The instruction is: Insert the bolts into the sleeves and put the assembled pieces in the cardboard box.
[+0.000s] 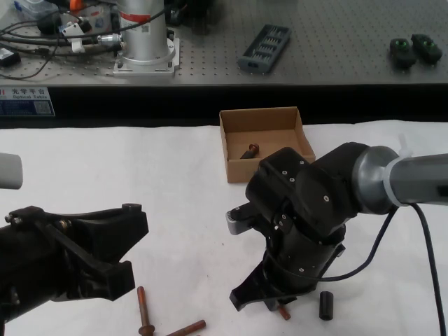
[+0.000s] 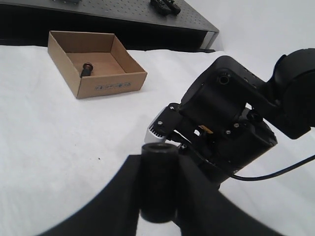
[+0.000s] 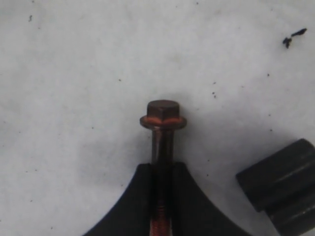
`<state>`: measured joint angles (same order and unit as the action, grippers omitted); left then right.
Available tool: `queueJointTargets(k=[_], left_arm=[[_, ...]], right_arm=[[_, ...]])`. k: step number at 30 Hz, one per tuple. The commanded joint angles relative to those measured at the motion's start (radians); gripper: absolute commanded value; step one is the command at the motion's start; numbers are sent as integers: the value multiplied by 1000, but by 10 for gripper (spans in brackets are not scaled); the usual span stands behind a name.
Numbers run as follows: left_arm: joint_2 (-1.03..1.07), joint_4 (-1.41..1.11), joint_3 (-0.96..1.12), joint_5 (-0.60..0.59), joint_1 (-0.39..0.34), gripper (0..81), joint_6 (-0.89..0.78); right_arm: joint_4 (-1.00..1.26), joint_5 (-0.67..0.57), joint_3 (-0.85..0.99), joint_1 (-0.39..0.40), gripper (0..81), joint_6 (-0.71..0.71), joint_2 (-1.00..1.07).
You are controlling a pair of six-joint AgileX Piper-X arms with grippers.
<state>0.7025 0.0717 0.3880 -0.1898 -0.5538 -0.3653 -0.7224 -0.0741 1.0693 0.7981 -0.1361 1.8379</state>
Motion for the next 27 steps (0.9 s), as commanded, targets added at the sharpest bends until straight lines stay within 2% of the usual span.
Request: queueJointTargets(k=[1, 8, 18, 27], left_arm=[[-8, -6, 5, -10, 3, 73, 1], [-8, -6, 5, -25, 3, 73, 6], [-8, -6, 5, -25, 3, 73, 8], [-8, -6, 5, -45, 3, 73, 79]], right_arm=[[-40, 3, -14, -5, 32, 12, 23], [64, -67, -14, -5, 32, 17, -91], [144, -78, -19, -5, 32, 19, -247], [204, -201, -19, -5, 32, 19, -361]])
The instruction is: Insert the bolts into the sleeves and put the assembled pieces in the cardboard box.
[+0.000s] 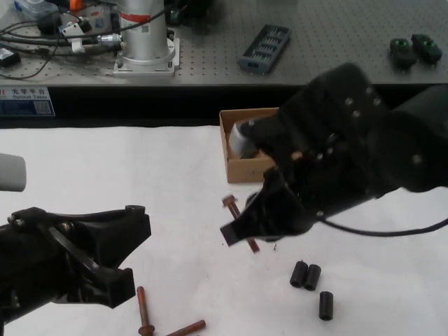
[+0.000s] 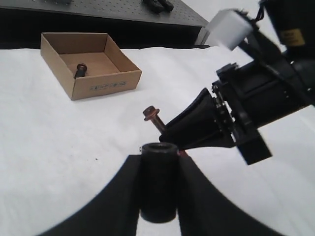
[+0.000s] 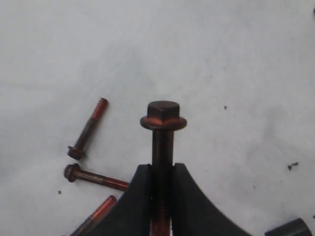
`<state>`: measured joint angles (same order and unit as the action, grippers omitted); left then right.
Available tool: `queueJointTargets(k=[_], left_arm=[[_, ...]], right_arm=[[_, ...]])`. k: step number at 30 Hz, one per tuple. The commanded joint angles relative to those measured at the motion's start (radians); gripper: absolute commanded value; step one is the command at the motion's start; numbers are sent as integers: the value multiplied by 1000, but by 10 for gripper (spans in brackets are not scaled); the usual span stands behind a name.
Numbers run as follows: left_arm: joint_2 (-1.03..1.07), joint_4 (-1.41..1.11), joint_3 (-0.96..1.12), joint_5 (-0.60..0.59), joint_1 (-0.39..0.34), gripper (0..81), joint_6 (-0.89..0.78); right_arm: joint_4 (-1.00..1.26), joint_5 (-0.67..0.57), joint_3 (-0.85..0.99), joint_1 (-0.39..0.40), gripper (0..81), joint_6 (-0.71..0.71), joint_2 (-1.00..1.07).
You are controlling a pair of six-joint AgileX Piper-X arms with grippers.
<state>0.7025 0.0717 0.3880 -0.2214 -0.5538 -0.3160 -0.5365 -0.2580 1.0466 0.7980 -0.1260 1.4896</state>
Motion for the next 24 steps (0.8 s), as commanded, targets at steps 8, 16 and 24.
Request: queueJointTargets(k=[8, 16, 24], left_arm=[[-8, -167, -88, -70, 3, 73, 60], [-8, -500, -260, -90, 3, 73, 55], [3, -583, -320, -60, 3, 73, 53]], right_arm=[[111, -119, 4, -5, 32, 8, -129], [200, -210, 2, -5, 32, 8, -154], [307, -276, -1, -5, 32, -2, -151]])
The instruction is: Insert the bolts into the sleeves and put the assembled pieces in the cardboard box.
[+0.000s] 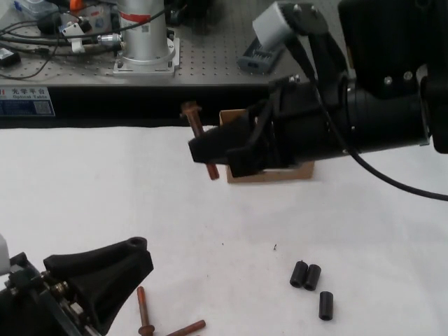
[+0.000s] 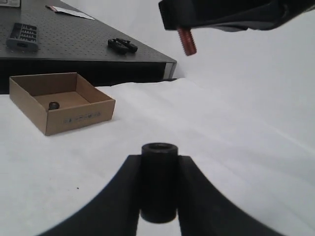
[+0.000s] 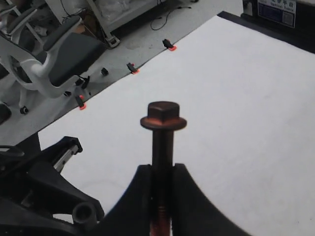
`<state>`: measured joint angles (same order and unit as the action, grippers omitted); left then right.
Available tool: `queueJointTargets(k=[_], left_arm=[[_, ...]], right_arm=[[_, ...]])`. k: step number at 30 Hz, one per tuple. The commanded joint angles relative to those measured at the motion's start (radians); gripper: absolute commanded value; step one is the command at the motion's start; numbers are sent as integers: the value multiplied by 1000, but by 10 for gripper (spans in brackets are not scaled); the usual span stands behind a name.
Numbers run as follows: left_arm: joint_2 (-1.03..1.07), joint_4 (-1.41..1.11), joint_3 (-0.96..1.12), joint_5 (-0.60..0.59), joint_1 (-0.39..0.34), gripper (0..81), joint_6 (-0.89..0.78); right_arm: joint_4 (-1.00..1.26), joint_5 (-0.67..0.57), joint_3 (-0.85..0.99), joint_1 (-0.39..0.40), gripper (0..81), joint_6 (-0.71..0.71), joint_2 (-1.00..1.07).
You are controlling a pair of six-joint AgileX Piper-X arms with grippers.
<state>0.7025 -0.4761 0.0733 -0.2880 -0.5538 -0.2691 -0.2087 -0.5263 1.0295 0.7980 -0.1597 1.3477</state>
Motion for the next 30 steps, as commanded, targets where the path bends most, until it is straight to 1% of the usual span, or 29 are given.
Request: queueJointTargets(k=[1, 4, 8, 10, 13, 16, 20, 24, 30], left_arm=[[6, -39, -8, 7, 3, 73, 9], [20, -70, -8, 7, 3, 73, 9], [66, -140, -8, 3, 3, 73, -11], [90, -171, -8, -20, 3, 73, -22], [121, -204, -8, -70, 3, 73, -41], [145, -239, -8, -111, 3, 73, -56], [154, -293, -8, -151, 3, 73, -95], [154, -312, -6, -151, 0, 73, -107], [154, -312, -6, -151, 0, 73, -115]], right_arm=[[2, -12, 10, -5, 32, 15, -9], [134, -57, -24, -3, 32, -72, -9], [283, -60, -85, 20, 32, -147, -9], [322, -60, -110, 35, 32, -161, -9], [338, -60, -129, 54, 32, -161, -9], [362, -98, -146, 54, 32, -162, -9], [366, -105, -165, 54, 32, -172, -9], [408, -114, -189, 54, 32, -205, -9], [410, -123, -191, 54, 32, -207, -9]])
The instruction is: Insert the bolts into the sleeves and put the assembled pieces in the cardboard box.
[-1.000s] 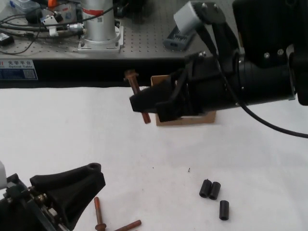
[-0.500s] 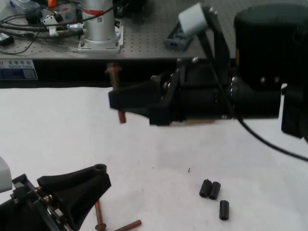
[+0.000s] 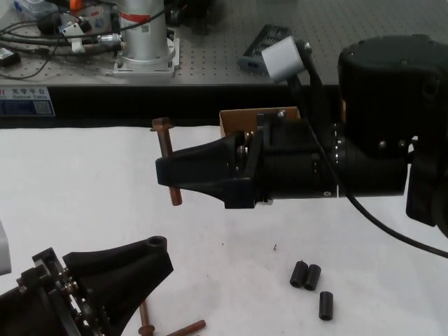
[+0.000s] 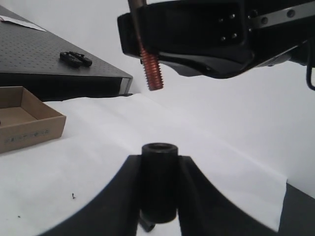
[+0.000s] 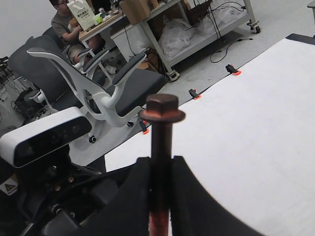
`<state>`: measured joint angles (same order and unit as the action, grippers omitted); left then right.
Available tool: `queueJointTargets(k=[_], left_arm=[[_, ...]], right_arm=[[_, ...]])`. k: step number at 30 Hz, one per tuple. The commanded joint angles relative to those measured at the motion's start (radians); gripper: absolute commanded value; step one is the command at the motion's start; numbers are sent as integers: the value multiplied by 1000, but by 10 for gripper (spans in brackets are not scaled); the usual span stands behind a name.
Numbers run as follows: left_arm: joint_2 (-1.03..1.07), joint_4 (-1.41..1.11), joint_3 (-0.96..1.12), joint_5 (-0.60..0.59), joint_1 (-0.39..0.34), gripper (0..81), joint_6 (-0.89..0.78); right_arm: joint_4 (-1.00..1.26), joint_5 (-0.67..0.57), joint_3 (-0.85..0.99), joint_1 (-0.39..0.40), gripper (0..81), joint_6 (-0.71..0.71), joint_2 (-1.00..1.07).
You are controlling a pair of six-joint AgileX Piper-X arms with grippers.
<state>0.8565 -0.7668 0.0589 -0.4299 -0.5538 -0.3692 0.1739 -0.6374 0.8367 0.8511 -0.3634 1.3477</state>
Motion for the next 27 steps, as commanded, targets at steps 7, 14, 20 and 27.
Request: queueJointTargets(k=[7, 14, 20, 27], left_arm=[[0, -54, 9, -10, 0, 73, -57], [0, -59, 9, -24, 0, 73, -75], [0, -79, 9, -40, -1, 73, -112], [0, -149, 9, -39, -1, 73, -126]], right_arm=[[32, -30, 2, 14, 32, -11, -9], [42, -20, 2, 56, 32, -11, -9], [37, -24, 2, 59, 32, -11, -9], [34, -24, 2, 59, 32, -11, -9]])
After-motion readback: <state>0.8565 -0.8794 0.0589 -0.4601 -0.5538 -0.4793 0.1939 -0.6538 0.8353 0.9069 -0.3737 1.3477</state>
